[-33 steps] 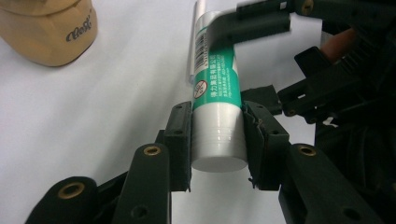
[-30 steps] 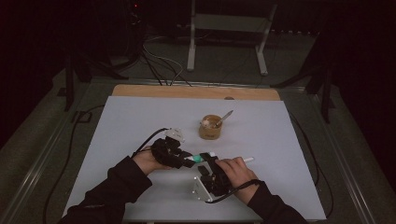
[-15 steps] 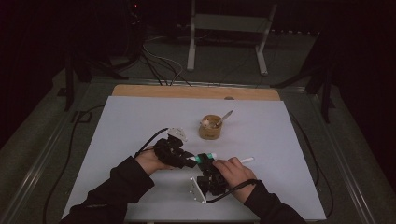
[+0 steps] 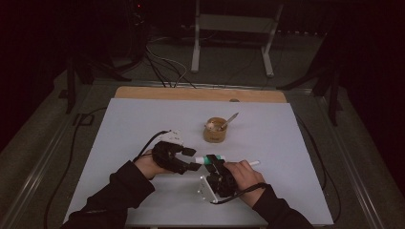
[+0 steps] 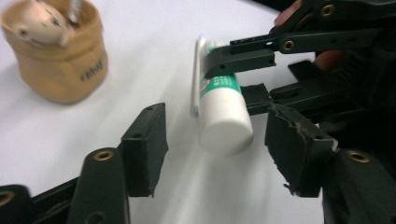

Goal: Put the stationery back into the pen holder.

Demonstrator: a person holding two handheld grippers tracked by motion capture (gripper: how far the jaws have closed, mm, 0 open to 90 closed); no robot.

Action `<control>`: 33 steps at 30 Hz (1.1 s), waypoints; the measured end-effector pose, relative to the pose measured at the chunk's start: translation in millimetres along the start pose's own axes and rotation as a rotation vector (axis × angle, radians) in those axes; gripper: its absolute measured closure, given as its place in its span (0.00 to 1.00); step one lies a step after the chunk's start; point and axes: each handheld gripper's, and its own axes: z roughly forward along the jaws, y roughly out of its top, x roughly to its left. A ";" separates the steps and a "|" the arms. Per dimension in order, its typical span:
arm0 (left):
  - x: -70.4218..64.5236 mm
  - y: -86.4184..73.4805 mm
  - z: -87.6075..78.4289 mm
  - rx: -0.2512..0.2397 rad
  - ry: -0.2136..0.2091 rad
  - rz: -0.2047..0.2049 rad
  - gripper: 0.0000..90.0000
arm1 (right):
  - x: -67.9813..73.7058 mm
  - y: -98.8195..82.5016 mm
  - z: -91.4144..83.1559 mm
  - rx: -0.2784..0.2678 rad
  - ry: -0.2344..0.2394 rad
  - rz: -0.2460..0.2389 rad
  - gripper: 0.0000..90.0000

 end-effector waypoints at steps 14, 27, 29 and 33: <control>2.1 -23.2 -7.3 -0.035 0.048 0.007 0.01 | -24.8 -10.2 -7.6 -0.056 0.025 0.252 0.73; -5.7 -36.1 -7.0 -0.067 0.082 0.025 0.00 | -61.6 -27.4 -7.4 -0.140 0.167 0.642 0.73; -7.3 -37.9 -6.9 -0.076 0.082 0.022 0.00 | -66.6 -30.2 -6.2 -0.148 0.187 0.687 0.73; -10.3 -44.1 -5.9 -0.092 0.090 0.019 0.00 | -73.6 -35.4 -4.0 -0.161 0.204 0.759 0.73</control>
